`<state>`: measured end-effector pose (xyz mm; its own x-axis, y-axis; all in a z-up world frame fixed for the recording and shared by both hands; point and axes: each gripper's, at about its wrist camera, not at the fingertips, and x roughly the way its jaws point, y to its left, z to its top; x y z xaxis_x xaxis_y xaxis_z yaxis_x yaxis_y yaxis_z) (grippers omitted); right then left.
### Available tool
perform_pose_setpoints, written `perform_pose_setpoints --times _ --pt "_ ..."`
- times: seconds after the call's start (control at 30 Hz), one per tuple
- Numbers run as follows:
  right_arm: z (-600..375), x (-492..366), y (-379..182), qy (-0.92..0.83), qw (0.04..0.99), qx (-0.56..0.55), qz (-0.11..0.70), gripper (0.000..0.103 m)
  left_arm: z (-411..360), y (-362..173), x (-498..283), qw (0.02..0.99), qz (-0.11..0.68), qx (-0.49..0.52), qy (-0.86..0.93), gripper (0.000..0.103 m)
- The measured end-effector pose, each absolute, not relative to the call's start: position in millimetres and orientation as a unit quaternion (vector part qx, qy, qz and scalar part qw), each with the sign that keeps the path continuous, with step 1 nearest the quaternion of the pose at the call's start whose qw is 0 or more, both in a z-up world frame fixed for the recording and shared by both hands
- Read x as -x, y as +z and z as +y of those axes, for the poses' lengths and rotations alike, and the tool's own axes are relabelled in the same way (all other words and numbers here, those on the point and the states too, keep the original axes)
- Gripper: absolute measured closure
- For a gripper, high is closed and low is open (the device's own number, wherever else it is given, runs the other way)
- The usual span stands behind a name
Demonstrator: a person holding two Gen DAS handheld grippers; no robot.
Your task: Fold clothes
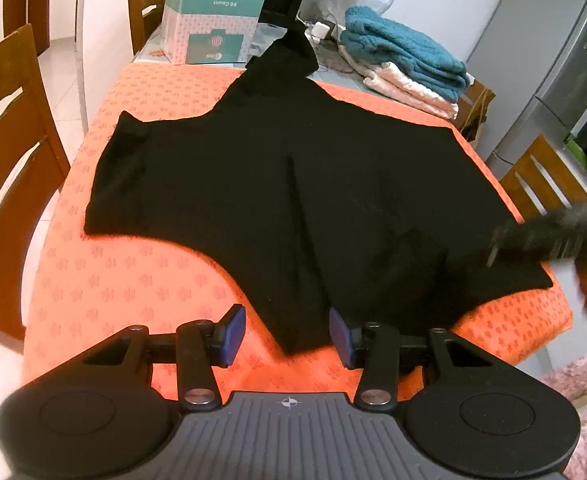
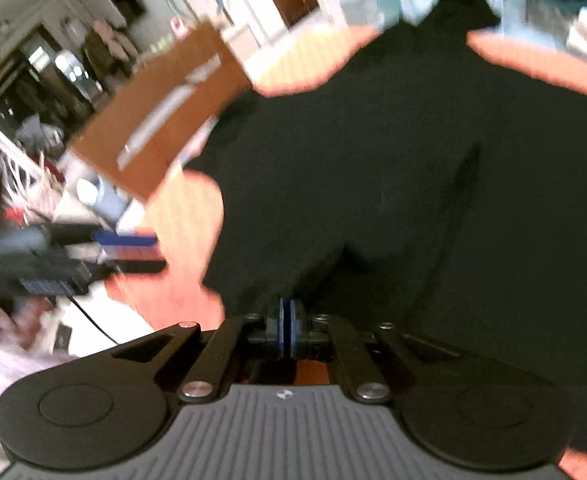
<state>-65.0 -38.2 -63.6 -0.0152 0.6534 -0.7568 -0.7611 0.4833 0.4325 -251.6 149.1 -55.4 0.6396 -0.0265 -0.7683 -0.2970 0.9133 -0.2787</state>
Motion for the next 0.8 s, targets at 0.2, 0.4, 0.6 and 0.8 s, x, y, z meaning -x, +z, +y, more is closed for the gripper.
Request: perform_pose_setpoints --times 0.2,0.4,0.6,0.8 --pt "-26.6 0.8 -6.8 0.496 0.731 0.005 0.468 0.099 157.0 -63.4 240.9 0.88 0.428 0.198 0.058 0.054" --pt "-3.9 -69.8 25.0 0.472 0.758 -0.026 0.449 0.099 154.8 -67.6 226.7 0.876 0.43 0.21 0.064 0.055" --pt "9.5 -128.6 32.4 0.455 0.761 -0.069 0.457 0.099 154.5 -59.6 215.4 0.874 0.422 0.223 0.087 0.055" --pt "0.1 -119.6 15.2 0.471 0.703 -0.13 0.517 0.099 166.2 -46.9 208.8 0.871 0.397 0.27 0.102 0.055"
